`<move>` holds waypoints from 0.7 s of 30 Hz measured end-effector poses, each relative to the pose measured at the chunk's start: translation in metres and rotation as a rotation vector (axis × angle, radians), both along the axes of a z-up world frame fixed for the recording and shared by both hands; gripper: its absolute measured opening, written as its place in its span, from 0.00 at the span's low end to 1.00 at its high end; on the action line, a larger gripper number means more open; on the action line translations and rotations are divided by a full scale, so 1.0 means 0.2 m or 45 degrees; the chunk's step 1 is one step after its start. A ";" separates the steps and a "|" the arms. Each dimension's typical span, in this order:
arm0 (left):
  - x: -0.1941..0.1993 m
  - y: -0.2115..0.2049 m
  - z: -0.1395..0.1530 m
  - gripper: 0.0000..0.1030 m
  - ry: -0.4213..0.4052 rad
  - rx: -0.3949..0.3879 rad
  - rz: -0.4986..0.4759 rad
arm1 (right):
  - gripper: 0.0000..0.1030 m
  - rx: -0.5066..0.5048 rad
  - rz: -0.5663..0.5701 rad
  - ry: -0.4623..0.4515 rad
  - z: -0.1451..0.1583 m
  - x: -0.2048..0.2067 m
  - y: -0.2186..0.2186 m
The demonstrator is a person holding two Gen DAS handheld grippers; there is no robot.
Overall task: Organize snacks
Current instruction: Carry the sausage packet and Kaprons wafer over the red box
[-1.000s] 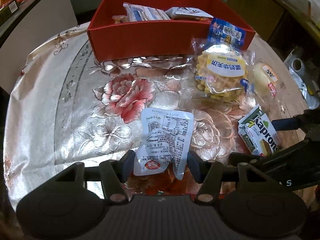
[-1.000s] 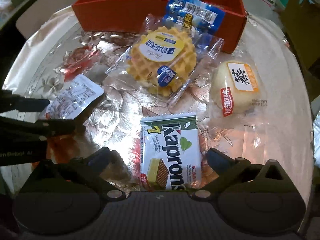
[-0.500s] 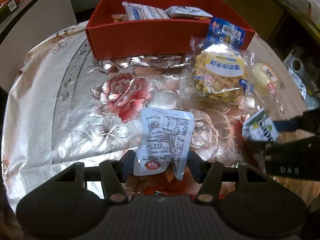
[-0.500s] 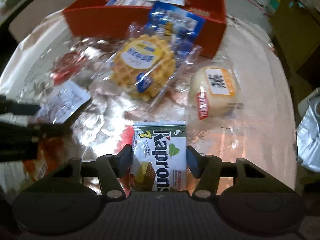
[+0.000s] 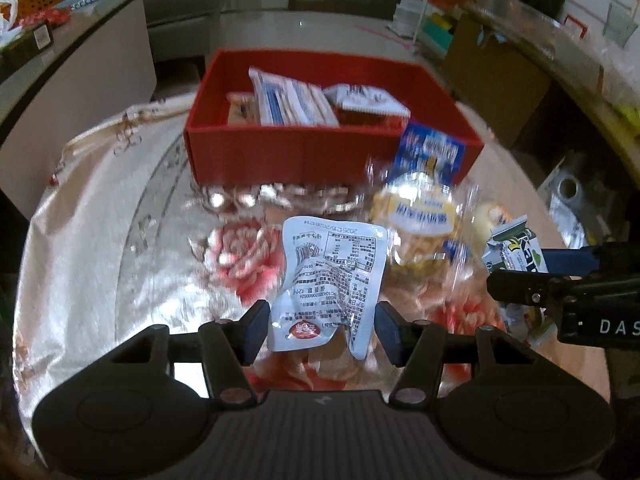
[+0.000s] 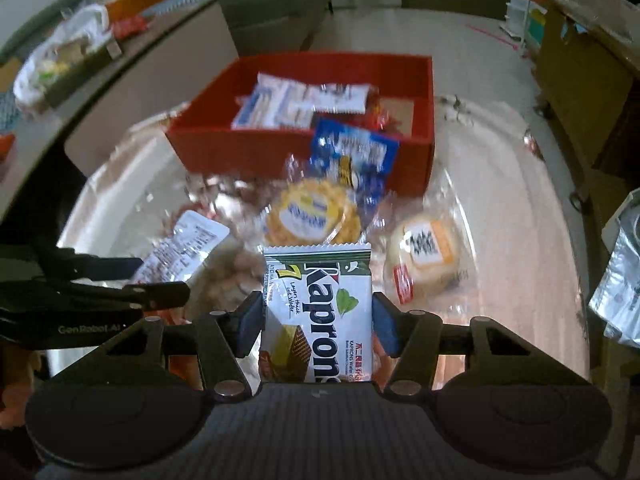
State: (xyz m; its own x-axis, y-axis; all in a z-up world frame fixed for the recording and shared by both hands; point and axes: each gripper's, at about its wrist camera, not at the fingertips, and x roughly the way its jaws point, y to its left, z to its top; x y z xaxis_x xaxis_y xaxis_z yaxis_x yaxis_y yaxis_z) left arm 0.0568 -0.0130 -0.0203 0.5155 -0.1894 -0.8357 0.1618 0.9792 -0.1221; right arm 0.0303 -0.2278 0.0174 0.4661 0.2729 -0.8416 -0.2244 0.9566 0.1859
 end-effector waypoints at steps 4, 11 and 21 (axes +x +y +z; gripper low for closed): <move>0.02 0.00 0.06 0.49 -0.067 -0.004 0.019 | 0.63 0.042 -0.012 -0.046 0.05 0.04 0.00; 0.12 0.00 0.14 0.49 -0.138 -0.040 0.062 | 0.63 0.078 -0.025 -0.110 0.13 0.13 0.00; 0.27 -0.04 0.23 0.49 -0.262 -0.050 0.095 | 0.63 0.143 -0.041 -0.182 0.21 0.31 0.01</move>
State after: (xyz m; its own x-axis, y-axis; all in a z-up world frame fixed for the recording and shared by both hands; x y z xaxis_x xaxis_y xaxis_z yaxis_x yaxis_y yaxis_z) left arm 0.1101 -0.0215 0.0266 0.6886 -0.1745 -0.7038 0.1143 0.9846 -0.1323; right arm 0.0924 -0.2252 0.0596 0.5887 0.3445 -0.7313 -0.2254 0.9387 0.2607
